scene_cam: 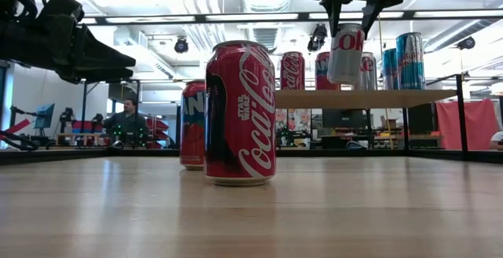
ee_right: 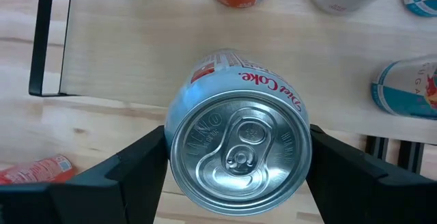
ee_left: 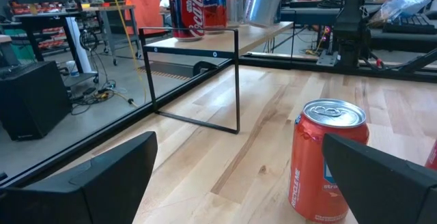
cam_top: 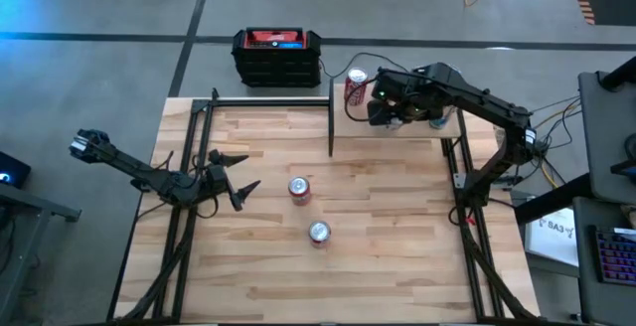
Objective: Place canned beverage on shelf
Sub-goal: Put the silver soda can on the shelf aligned with the other silver soda can
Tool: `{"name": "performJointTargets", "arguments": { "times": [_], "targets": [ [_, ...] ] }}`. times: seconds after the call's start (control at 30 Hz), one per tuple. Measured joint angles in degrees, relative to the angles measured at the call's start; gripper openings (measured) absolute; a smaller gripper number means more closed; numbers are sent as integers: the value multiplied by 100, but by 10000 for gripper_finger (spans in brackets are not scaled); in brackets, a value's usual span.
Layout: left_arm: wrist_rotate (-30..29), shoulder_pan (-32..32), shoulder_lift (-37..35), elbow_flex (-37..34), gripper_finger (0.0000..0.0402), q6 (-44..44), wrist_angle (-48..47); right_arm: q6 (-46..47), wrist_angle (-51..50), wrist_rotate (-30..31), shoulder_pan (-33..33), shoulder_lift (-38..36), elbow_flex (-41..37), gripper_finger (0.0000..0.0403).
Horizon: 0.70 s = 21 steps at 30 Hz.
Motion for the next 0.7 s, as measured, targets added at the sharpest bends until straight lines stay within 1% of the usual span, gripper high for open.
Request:
{"name": "performJointTargets", "arguments": {
  "times": [0.7],
  "targets": [
    [-2, 0, -2, 0, 400, 0, 0, -164, 20, 55, -328, 295, 4, 279]
  ]
}}
